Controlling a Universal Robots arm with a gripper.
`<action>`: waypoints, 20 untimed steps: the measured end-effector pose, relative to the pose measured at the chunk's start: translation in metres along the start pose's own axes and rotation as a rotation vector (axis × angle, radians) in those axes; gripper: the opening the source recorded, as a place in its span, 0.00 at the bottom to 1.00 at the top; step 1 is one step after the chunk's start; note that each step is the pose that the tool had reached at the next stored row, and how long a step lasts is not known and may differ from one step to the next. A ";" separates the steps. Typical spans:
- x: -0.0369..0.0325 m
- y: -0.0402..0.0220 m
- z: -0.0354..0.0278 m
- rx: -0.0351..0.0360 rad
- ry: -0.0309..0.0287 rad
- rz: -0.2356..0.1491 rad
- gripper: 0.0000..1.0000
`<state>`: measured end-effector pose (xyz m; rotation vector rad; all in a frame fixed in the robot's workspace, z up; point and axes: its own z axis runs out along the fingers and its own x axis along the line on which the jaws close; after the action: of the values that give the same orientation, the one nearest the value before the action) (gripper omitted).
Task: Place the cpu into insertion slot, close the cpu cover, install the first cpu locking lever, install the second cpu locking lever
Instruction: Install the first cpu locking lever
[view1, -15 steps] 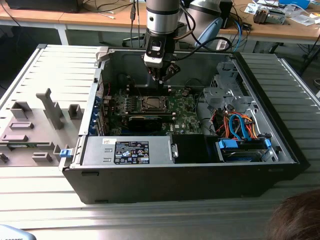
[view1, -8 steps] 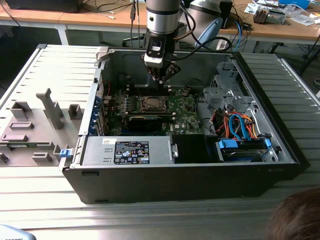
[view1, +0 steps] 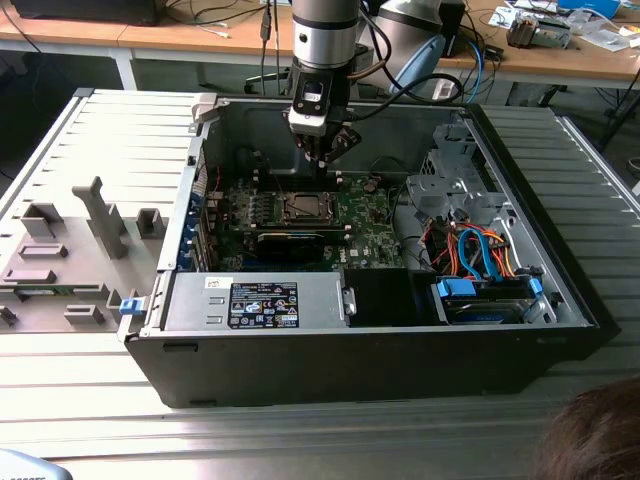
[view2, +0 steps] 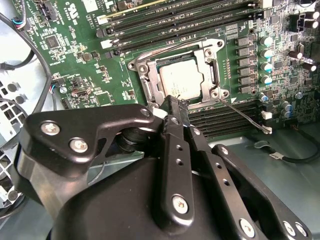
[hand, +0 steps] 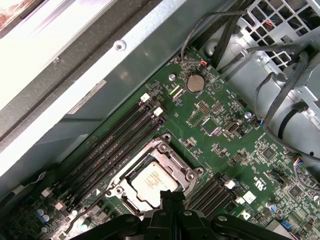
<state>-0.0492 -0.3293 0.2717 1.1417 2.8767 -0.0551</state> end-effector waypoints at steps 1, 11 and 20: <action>0.0000 0.0000 0.0000 -0.0001 0.0000 -0.001 0.11; 0.0000 0.0000 0.0001 -0.0003 0.0000 -0.006 0.11; 0.0000 0.0000 0.0001 -0.0006 -0.0002 -0.011 0.11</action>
<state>-0.0492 -0.3293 0.2716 1.1261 2.8827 -0.0547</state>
